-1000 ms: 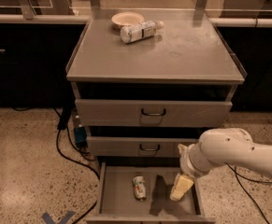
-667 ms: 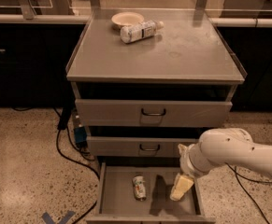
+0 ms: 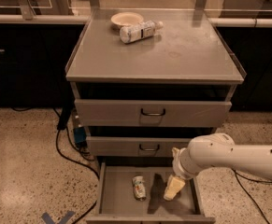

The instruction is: Pick 7up can from bottom drawer and place on counter

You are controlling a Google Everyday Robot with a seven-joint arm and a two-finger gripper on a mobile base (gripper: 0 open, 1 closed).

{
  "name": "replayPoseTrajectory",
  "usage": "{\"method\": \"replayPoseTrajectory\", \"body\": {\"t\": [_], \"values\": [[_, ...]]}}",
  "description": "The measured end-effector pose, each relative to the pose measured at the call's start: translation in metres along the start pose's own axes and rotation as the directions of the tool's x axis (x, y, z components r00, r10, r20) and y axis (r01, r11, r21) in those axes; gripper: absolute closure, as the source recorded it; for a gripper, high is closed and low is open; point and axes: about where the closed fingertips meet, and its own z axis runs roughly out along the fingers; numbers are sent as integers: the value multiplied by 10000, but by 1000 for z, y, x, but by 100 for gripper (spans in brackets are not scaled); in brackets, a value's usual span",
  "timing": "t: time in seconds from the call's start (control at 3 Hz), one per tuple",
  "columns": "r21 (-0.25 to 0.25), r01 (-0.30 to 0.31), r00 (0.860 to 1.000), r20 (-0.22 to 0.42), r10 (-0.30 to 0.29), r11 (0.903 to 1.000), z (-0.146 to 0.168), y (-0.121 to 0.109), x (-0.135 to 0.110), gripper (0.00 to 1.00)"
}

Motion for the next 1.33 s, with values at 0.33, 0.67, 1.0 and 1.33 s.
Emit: {"method": "replayPoseTrajectory", "body": {"t": [0.33,0.67,1.0,1.33], "values": [[-35,-488,9987,-147,487,9988,53,-1,0,0],[-137,-1087,9940,-100,1086,9940,86,3,-2,0],[-509,-1638,9863,107,1646,9852,157,28,-10,0],[-509,-1638,9863,107,1646,9852,157,28,-10,0]]}}
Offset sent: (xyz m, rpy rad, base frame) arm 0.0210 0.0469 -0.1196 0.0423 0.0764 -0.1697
